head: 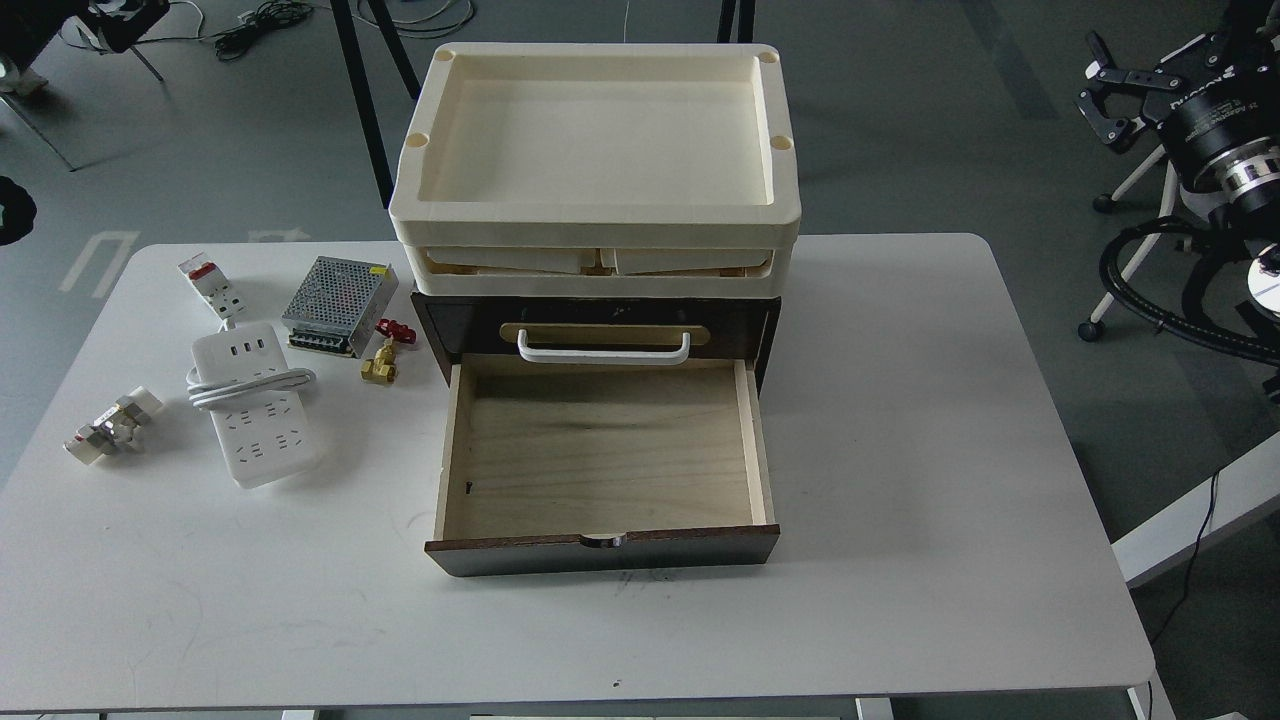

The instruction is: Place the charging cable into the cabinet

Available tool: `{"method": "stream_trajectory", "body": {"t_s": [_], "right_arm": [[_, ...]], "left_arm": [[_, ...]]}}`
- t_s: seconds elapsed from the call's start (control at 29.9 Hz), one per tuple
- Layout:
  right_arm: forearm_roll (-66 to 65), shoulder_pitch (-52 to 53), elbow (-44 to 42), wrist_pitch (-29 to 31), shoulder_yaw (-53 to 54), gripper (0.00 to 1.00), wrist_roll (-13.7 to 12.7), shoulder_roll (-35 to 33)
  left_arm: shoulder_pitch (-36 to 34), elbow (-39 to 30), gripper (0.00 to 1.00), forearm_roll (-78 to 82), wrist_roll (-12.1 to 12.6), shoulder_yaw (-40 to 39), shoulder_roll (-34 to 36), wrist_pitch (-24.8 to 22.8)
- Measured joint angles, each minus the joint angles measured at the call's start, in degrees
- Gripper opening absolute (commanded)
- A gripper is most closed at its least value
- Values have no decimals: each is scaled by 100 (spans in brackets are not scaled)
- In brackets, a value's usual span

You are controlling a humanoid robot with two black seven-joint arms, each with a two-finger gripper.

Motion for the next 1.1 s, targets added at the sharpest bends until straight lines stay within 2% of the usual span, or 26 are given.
{"method": "stream_trajectory", "body": {"t_s": [0.2,0.37,0.4,0.47,0.54,0.67,0.77,0.9,1.1], "right_arm": [[0,-16,8,0,53,100,0,-54],[-7,-24,-5,0,55,100,0,-84],[-10,-24,-4,0,55,100,0,-84],[-9,-24,-17,0,55,100,-1,-109],[-9,-24,-22,0,55,100,-1,-149],[-9,-38,-22,0,55,100,-8,-246],[-10,-50,-25,0,48,100,-8,-280],[-9,-69,-30,0,42,100,-8,-295],[-9,-261,-29,0,43,100,-3,-292]], "left_arm": [[29,34,100,-35,-202,-79,-166,-1],[159,771,100,-475,-342,-314,-671,5],[195,851,100,-601,-451,-404,-804,3],[398,949,100,-856,-965,-788,-939,2],[658,981,99,-957,-1352,-1292,-939,3],[1049,893,99,-991,-1529,-2108,-696,2],[1159,386,99,-928,-1536,-2103,-291,1],[1214,-680,99,-452,-1538,-1808,791,-1],[1230,-2040,97,1618,-1539,-1803,2038,-4]]}}
